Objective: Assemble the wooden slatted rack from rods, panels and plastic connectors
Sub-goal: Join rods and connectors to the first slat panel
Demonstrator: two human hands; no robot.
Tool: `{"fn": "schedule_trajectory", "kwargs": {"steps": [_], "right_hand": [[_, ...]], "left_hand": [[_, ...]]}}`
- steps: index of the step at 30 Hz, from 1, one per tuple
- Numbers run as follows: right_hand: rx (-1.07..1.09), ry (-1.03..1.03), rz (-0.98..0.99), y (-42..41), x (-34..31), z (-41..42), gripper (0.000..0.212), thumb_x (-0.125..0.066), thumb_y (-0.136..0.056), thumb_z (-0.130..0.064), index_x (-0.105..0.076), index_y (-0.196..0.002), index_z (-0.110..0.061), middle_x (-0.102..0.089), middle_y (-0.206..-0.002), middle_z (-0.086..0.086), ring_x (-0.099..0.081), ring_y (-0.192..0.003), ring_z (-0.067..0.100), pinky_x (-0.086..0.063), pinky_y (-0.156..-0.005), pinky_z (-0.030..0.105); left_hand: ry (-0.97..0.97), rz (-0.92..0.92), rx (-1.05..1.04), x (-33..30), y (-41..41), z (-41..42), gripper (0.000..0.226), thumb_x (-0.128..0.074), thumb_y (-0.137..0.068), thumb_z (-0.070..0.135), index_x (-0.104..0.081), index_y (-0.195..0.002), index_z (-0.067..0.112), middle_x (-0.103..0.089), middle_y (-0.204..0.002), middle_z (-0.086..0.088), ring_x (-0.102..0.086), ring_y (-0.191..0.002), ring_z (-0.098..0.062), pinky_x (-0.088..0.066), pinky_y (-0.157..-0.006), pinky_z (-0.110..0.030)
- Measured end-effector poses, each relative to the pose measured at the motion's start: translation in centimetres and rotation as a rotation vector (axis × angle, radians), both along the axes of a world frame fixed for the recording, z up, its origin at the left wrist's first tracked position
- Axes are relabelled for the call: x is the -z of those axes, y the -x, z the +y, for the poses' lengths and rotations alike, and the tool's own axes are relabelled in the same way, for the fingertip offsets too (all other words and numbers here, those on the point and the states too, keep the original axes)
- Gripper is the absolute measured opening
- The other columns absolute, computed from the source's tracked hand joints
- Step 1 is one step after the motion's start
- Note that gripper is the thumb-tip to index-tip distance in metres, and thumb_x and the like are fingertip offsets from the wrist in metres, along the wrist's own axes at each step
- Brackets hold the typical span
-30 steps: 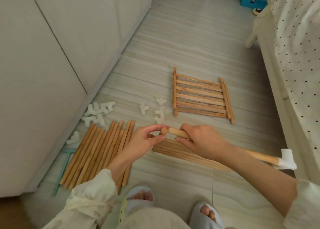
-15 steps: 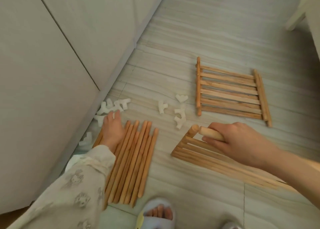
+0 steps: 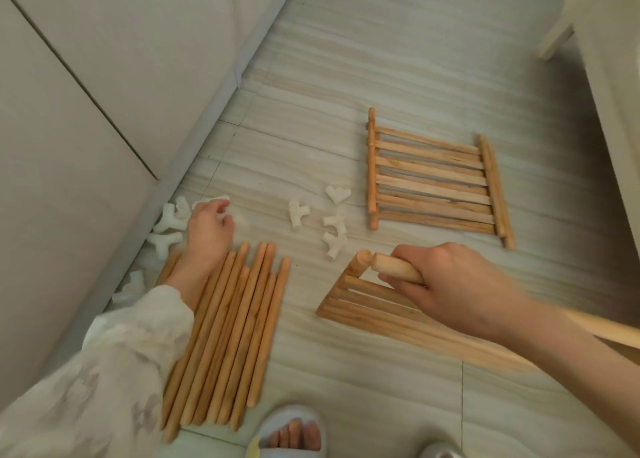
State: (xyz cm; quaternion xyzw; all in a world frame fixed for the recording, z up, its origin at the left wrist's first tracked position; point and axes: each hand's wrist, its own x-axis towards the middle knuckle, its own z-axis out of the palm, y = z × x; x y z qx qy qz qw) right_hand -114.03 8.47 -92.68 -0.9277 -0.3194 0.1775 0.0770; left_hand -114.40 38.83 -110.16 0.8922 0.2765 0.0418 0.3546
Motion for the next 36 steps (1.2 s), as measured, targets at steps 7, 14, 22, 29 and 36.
{"fn": "schedule_trajectory", "kwargs": {"steps": [7, 14, 22, 29, 36], "right_hand": [[-0.019, 0.034, -0.014, 0.2, -0.1, 0.1, 0.024, -0.04, -0.096, -0.047, -0.055, -0.095, -0.028, -0.057, -0.079, -0.007, -0.059, -0.083, 0.019, -0.035, -0.064, 0.029], [-0.009, 0.025, 0.022, 0.8, -0.4, 0.2, 0.022, -0.04, -0.095, -0.049, -0.049, -0.089, -0.03, -0.054, -0.08, -0.006, -0.06, -0.086, 0.02, -0.035, -0.065, 0.028], [0.069, -0.042, 0.038, 1.1, -0.8, 0.1, 0.045, -0.041, -0.085, -0.067, -0.055, -0.109, -0.031, -0.062, -0.089, -0.005, -0.059, -0.09, 0.019, -0.039, -0.07, 0.03], [0.08, -0.101, 0.027, 1.4, -1.0, -0.1, 0.05, -0.036, -0.084, -0.07, -0.059, -0.103, -0.03, -0.053, -0.076, -0.009, -0.054, -0.077, 0.017, -0.042, -0.069, 0.031], [0.054, -0.102, 0.043, 1.4, -1.2, -0.3, 0.04, -0.036, -0.085, -0.069, -0.052, -0.087, -0.032, -0.052, -0.075, -0.009, -0.05, -0.075, 0.015, -0.039, -0.067, 0.03]], "left_hand": [[1.377, -0.171, -0.244, -12.6, 4.4, -10.1, 0.034, -0.034, -0.099, 0.0, -0.054, -0.122, 0.017, -0.058, -0.119, -0.018, -0.054, -0.082, -0.019, -0.047, -0.062, -0.024], [1.018, -0.252, -0.21, -16.6, 7.7, -13.5, 0.027, -0.041, -0.1, 0.013, -0.06, -0.114, 0.027, -0.066, -0.098, 0.007, -0.06, -0.073, -0.007, -0.052, -0.064, -0.017], [0.733, -0.315, 0.067, -16.8, 8.3, -15.0, 0.046, -0.034, -0.102, 0.011, -0.047, -0.128, 0.047, -0.046, -0.126, 0.021, -0.056, -0.094, 0.015, -0.048, -0.08, -0.019], [0.638, -0.186, 0.25, -17.4, 8.6, -13.7, 0.04, -0.037, -0.099, 0.008, -0.067, -0.101, 0.036, -0.055, -0.122, 0.001, -0.061, -0.091, -0.006, -0.051, -0.075, -0.018], [0.807, -0.068, 0.352, -18.3, 8.8, -12.4, 0.031, -0.045, -0.095, 0.003, -0.06, -0.112, 0.024, -0.063, -0.115, 0.0, -0.065, -0.101, -0.014, -0.054, -0.085, -0.027]]}}
